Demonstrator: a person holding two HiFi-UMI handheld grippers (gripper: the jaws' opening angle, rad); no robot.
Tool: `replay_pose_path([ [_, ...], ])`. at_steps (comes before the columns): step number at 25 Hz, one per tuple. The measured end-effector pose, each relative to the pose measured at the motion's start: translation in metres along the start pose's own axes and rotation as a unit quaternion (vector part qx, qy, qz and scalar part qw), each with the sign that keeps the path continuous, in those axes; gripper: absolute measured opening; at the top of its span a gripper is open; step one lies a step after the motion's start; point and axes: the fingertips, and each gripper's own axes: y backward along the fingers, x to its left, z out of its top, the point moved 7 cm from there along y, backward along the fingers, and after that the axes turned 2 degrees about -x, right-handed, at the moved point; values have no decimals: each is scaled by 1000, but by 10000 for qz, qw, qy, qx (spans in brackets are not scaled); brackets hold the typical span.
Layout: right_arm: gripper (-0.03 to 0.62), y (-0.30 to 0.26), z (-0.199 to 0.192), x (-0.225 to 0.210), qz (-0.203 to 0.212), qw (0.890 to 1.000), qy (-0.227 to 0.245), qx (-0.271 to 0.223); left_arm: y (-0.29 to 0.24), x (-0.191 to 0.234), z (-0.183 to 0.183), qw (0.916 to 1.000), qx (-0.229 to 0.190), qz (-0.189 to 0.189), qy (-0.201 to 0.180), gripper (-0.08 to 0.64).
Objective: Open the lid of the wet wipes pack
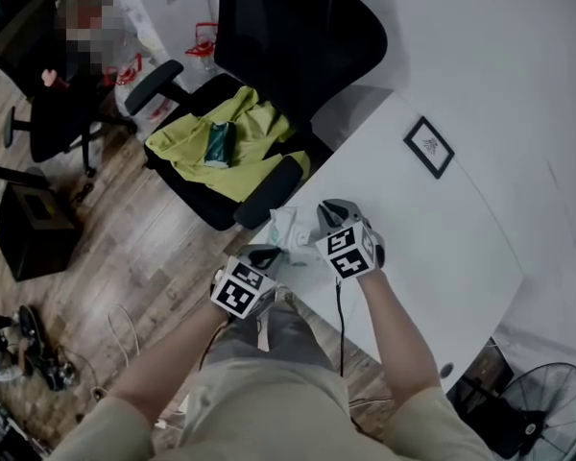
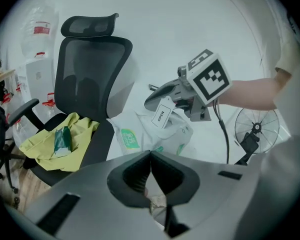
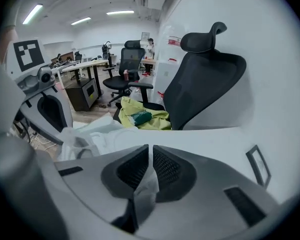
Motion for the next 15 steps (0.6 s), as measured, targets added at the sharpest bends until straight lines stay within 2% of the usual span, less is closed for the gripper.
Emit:
replay_pose_path([
  [4,44,-2,-3,-3,-2,9999,-150,-24,0,1,0,10000,-12,26,93,25],
  [6,46,3,-2,-7,6,9988,-468,-107,1,2,0,9995,-8,31,311,25],
  [9,44,22,6,-13,13,9933,-1059,-456,8,4,-1,9982,11,-45,606,25],
  [11,37,43,13,-15,-12,9882,-1341,-736,18,5,0,9980,25,-87,618,25],
  [15,26,89,31,-17,-111,9767,-1716,-1285,45,12,14,9984,-101,139,547,25],
])
